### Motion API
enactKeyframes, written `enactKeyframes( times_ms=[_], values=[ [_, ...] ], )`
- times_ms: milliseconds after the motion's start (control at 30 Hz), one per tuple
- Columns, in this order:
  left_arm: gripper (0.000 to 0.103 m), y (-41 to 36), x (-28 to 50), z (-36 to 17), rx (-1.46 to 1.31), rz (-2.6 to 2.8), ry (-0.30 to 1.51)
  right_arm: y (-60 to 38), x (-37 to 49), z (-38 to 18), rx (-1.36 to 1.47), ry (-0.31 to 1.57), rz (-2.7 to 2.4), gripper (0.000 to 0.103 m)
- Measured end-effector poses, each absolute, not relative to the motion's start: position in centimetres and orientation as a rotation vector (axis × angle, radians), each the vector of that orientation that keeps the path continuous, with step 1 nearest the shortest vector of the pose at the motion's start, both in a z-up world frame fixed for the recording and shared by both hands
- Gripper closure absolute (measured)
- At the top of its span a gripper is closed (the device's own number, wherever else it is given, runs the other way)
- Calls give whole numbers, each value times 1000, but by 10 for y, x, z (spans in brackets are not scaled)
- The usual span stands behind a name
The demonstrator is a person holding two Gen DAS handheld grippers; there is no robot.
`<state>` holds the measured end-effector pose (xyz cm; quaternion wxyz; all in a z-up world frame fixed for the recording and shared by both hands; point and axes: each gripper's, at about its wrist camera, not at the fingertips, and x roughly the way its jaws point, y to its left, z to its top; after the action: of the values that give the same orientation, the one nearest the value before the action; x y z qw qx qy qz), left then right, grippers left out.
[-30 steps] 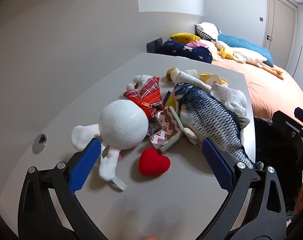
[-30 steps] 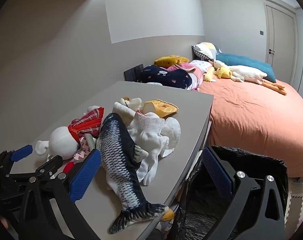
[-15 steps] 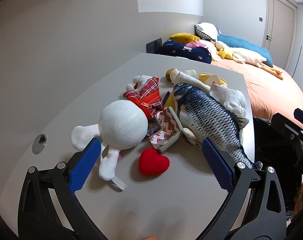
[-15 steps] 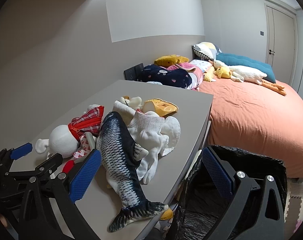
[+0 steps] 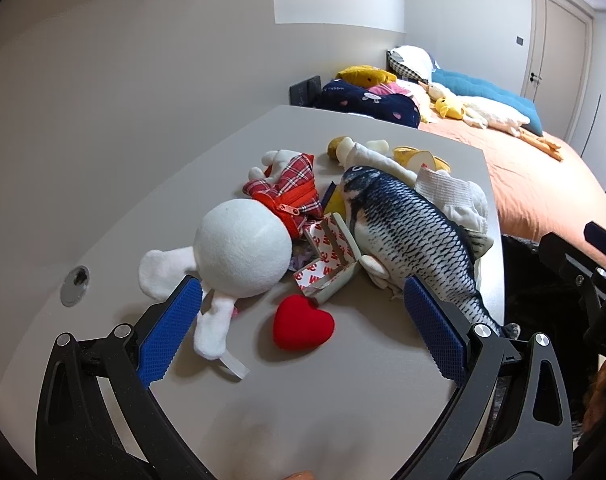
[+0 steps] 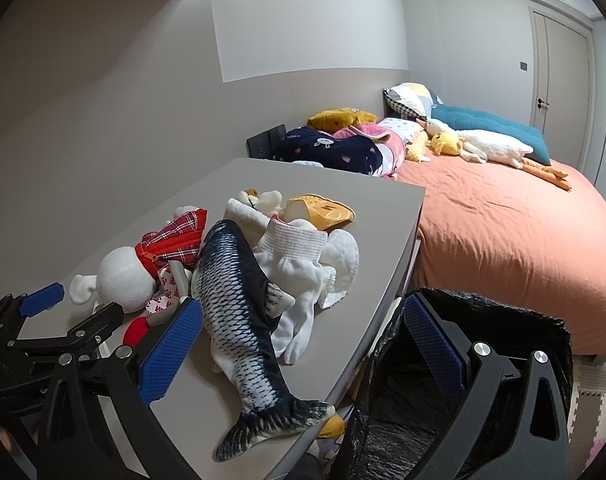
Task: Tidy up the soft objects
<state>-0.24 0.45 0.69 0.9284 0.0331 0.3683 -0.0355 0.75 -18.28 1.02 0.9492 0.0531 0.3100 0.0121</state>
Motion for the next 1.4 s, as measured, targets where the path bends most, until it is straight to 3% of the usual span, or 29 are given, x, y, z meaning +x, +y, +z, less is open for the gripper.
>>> enactKeyframes(
  times_ms=[1400],
  values=[
    [6, 0, 9, -19, 81, -135, 832, -193, 12, -2, 145, 661, 26, 3]
  ],
)
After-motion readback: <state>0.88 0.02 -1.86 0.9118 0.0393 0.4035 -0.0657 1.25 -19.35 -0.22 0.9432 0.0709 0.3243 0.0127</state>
